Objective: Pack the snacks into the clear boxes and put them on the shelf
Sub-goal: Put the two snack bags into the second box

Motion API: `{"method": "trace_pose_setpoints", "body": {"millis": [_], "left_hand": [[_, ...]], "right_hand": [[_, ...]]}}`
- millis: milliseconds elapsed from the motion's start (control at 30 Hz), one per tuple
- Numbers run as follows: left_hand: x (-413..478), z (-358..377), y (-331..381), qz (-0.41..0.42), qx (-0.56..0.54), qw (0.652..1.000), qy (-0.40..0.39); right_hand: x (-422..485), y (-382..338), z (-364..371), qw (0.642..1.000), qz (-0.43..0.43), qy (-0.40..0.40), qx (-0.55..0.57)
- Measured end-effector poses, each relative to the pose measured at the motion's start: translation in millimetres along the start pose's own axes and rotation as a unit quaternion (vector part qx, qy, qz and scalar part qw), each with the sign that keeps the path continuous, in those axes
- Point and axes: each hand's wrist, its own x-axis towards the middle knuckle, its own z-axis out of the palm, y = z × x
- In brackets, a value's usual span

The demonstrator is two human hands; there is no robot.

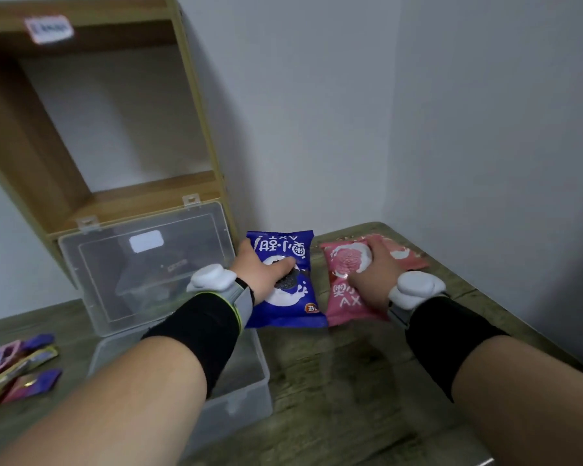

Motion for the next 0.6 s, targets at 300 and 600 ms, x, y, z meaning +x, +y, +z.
{"method": "trace_pose_setpoints", "body": {"millis": [300, 600], "left_hand": [[-53, -101, -53, -0.043, -0.034, 0.996, 0.076], [-88, -142, -124, -0.144, 0.029, 0.987, 0.070]], "right_hand": [[-50, -76, 16, 0.992, -0.116, 0.019, 0.051], [-90, -129, 64, 0.981, -0.154, -0.114, 0.027]]}}
